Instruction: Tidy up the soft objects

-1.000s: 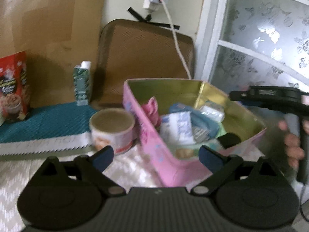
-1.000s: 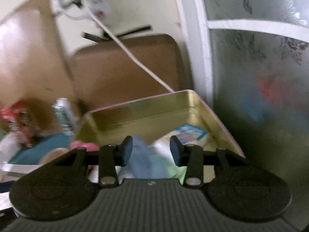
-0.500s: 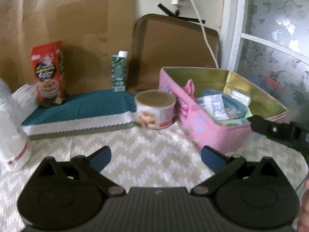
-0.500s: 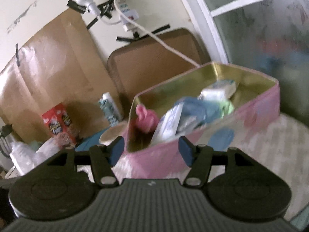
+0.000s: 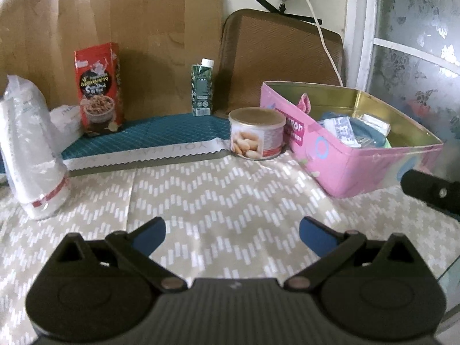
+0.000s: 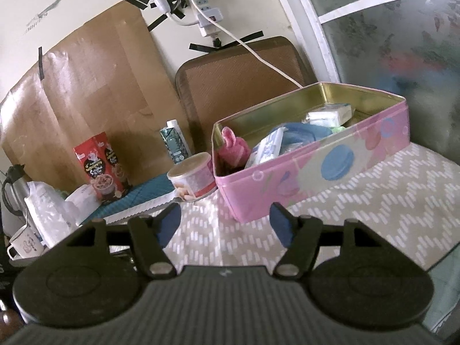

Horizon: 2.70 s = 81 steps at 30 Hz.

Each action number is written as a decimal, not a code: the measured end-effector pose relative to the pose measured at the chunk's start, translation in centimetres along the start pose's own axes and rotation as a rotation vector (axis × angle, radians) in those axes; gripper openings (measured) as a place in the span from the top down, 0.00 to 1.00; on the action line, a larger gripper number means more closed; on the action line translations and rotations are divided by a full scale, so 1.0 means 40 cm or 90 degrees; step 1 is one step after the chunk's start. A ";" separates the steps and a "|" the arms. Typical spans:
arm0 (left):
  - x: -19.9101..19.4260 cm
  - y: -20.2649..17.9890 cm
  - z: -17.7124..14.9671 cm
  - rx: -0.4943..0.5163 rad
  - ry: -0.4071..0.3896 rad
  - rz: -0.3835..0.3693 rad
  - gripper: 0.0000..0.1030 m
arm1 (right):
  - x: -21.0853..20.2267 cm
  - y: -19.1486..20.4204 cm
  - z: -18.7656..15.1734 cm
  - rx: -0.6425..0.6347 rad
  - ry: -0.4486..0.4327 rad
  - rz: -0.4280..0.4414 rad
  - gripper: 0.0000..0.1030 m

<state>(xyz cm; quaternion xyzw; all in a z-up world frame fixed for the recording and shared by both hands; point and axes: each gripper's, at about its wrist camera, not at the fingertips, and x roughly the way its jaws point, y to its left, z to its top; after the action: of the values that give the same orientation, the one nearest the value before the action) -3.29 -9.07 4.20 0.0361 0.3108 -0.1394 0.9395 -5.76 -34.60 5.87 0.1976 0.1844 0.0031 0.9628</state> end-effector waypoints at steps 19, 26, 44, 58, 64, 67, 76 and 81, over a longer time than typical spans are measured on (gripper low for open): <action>-0.051 -0.056 -0.018 0.063 -0.023 0.015 0.00 | -0.041 -0.022 -0.022 0.035 -0.014 0.006 0.30; -0.061 -0.063 -0.022 0.072 -0.023 0.005 0.00 | -0.055 -0.020 -0.026 0.045 -0.019 0.005 0.28; -0.068 -0.061 -0.009 0.068 -0.028 -0.011 0.00 | -0.069 -0.011 -0.013 0.030 -0.038 -0.006 0.26; -0.077 -0.063 -0.008 0.073 -0.027 -0.002 0.00 | -0.072 -0.010 -0.013 0.029 -0.044 0.008 0.25; -0.078 -0.066 -0.012 0.081 -0.025 0.007 0.00 | -0.076 -0.011 -0.015 0.031 -0.051 0.010 0.24; -0.076 -0.065 -0.016 0.083 -0.020 0.010 0.00 | -0.076 -0.013 -0.016 0.037 -0.050 0.011 0.24; -0.092 -0.062 -0.017 0.084 -0.025 0.017 0.00 | -0.082 -0.008 -0.021 0.036 -0.049 0.015 0.24; -0.096 -0.071 -0.009 0.089 -0.028 0.009 0.00 | -0.096 -0.003 -0.021 0.032 -0.057 0.011 0.24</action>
<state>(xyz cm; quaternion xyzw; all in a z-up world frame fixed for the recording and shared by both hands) -7.24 -10.84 6.23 0.1008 0.2795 -0.1546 0.9422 -9.64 -34.69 6.47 0.2233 0.1398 -0.0023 0.9647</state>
